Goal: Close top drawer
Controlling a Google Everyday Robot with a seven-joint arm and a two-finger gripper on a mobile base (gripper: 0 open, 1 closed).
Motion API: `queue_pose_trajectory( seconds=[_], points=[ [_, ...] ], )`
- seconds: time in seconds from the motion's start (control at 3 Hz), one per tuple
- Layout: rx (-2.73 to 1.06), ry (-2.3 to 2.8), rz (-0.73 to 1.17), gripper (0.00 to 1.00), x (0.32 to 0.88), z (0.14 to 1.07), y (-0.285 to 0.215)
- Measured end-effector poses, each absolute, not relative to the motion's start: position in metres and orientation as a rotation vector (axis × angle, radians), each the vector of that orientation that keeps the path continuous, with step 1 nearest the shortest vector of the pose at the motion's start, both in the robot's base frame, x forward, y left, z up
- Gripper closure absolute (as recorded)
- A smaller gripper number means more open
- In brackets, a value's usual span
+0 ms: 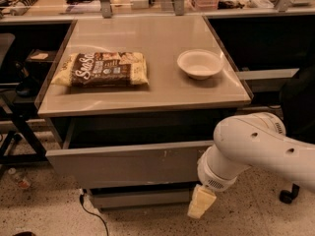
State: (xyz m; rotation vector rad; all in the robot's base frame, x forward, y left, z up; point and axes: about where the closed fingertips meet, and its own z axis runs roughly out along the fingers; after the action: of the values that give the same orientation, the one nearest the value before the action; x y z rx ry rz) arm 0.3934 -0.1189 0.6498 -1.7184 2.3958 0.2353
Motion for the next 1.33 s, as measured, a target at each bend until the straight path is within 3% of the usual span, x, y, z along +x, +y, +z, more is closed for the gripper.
queue_pose_trajectory(
  seconds=[1.0,1.33],
  points=[
    [-1.719,2.396,0.235,0.89,0.393,0.650,-0.119],
    [-1.722,2.366,0.199,1.00,0.412,0.653,-0.111]
  ],
)
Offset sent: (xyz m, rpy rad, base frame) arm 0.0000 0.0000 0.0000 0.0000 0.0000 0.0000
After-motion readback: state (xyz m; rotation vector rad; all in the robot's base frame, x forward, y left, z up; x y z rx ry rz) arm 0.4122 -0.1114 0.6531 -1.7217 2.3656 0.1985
